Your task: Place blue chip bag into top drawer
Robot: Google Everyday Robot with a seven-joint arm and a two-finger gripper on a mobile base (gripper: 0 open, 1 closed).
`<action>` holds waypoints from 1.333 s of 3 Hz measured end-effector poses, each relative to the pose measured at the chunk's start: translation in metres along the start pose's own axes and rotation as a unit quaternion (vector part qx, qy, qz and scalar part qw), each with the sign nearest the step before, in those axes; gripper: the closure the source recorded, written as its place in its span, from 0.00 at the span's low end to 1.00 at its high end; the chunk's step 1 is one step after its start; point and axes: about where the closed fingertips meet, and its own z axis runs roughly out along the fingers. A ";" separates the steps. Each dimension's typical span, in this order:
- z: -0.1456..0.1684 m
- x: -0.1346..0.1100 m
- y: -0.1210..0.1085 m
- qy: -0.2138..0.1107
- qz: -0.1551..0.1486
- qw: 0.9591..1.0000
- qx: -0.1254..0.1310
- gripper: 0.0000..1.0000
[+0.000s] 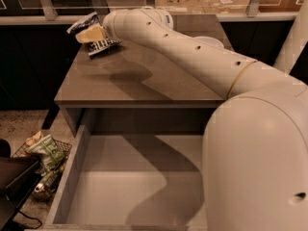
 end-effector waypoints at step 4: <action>0.066 0.024 0.004 0.039 0.001 0.999 -0.028 0.00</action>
Offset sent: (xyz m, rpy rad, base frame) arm 0.0448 0.0276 -0.0265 -0.0522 0.0416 0.0242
